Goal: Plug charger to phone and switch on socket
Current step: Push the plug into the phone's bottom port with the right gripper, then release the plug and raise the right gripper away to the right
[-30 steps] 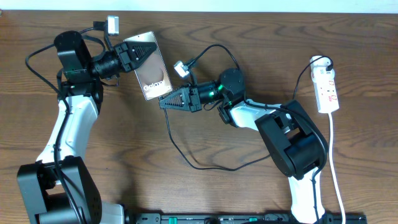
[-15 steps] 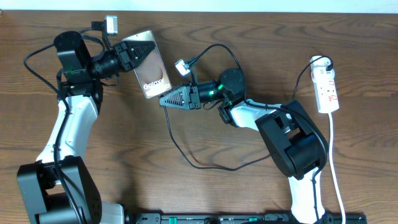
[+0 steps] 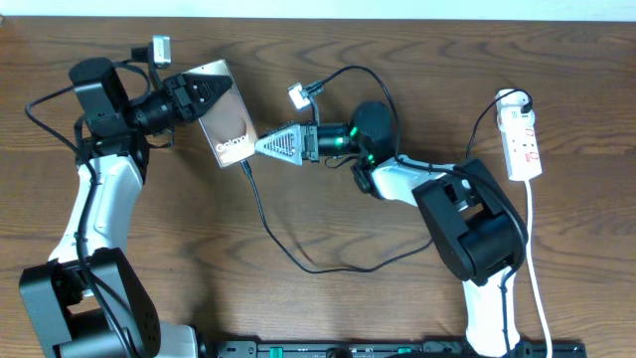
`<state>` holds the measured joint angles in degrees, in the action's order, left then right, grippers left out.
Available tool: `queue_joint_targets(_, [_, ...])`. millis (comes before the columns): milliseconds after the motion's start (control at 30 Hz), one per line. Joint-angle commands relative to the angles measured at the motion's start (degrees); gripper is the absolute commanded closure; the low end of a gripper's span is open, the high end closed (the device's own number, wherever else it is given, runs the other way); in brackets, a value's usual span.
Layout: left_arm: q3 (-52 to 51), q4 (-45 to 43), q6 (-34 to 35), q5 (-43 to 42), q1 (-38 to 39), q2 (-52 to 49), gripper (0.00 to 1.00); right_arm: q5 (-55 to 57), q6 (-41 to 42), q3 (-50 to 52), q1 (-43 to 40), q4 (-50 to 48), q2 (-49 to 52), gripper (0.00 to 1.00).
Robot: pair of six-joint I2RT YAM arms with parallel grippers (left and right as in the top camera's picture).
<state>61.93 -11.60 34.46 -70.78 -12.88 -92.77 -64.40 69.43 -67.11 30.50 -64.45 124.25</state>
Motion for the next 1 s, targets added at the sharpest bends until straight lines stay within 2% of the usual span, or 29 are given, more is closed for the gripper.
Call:
queue_joint_targets(0, [0.15, 0.94, 0.02, -3.69, -0.24, 1.03, 0.93, 3.3, -2.69, -0.76, -3.1, 5.64, -0.44, 0.01])
queue_joint_targets(300, [0.15, 4.24, -0.42, -3.78, -1.95, 1.03, 0.93, 3.8, -4.26, -0.76, -10.27, 12.5, -0.46, 0.01])
queue_joint_targets(400, [0.15, 7.26, -2.75, -3.74, -2.43, 1.03, 0.92, 5.66, -9.27, -0.76, -12.39, 23.91, -0.83, 0.06])
queue_joint_targets(500, [0.15, 9.33, -4.04, -3.5, -2.43, 1.03, 0.93, 11.93, -16.68, -0.76, -13.6, 38.45, -2.62, 0.05])
queue_joint_targets(633, [0.15, 9.99, -5.64, -2.34, -2.43, 1.03, 0.92, 22.14, -28.33, -0.76, -14.64, 57.61, -10.27, 0.04])
queue_joint_targets(700, [0.15, 12.72, -6.67, 0.42, -2.38, 1.03, 0.93, 28.2, -31.36, -0.76, -14.84, 65.57, -15.1, 0.03])
queue_joint_targets(867, [0.15, 25.14, -15.67, 8.15, -0.81, 1.03, 0.92, 46.77, -33.14, -0.76, -14.75, 83.14, -27.58, 0.02])
queue_joint_targets(967, [0.11, 30.6, -18.14, 15.65, 1.55, 0.92, 0.92, 55.36, -33.09, -0.76, -14.53, 91.21, -34.4, 0.02])
